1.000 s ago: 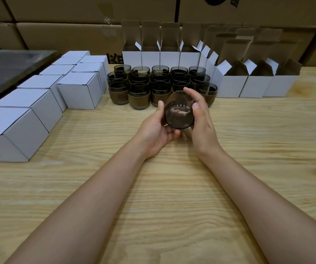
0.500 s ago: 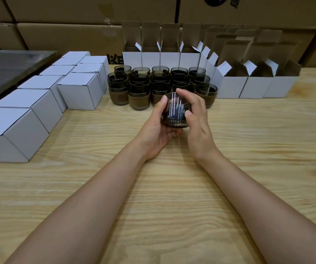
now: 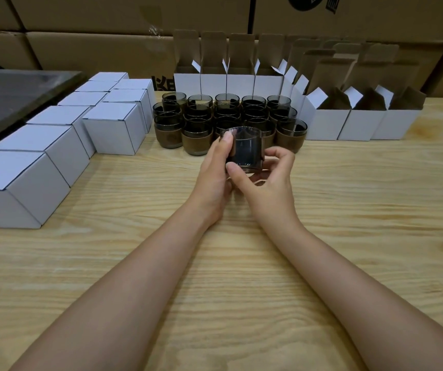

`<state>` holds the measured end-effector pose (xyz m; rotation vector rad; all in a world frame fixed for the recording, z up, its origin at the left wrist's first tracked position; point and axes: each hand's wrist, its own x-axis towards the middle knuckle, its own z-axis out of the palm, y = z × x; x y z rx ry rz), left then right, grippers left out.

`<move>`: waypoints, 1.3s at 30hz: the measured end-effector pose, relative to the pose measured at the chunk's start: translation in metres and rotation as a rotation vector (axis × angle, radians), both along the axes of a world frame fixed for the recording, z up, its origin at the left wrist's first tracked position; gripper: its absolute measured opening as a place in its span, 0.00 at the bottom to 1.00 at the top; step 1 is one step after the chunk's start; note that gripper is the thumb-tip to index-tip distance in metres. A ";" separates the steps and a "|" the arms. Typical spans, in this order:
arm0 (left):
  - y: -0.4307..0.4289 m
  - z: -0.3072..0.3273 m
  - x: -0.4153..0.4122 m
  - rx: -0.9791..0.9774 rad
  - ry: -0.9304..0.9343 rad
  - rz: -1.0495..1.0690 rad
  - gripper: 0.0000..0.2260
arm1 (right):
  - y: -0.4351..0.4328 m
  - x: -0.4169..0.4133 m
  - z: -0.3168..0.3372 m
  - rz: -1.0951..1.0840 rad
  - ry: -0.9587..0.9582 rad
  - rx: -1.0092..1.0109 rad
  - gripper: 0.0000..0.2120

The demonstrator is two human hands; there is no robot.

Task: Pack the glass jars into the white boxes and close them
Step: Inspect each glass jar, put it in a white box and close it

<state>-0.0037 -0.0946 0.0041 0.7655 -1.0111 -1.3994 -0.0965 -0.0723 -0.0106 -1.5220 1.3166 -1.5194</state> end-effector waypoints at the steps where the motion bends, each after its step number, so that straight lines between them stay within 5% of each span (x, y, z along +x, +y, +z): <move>1: 0.000 0.000 0.000 0.000 0.004 0.001 0.15 | 0.000 0.000 0.000 0.005 -0.017 0.007 0.28; 9: -0.001 0.001 0.002 -0.046 -0.010 -0.012 0.23 | -0.001 0.000 0.007 0.131 -0.308 0.027 0.19; 18: -0.003 -0.003 0.011 -0.037 0.019 -0.114 0.19 | -0.005 0.000 0.011 0.365 -0.684 0.190 0.19; 21: -0.004 -0.002 0.012 -0.026 0.020 -0.110 0.22 | -0.004 0.000 0.010 0.414 -0.664 0.220 0.08; 25: -0.003 -0.001 0.012 0.030 0.017 -0.024 0.33 | -0.001 -0.001 0.010 0.349 -0.529 0.216 0.08; 31: -0.004 -0.003 0.010 -0.027 0.035 0.026 0.25 | 0.000 -0.002 0.010 0.070 -0.282 0.100 0.25; 39: -0.003 -0.005 0.005 -0.018 0.008 0.038 0.21 | -0.003 -0.001 0.007 0.033 -0.239 0.136 0.27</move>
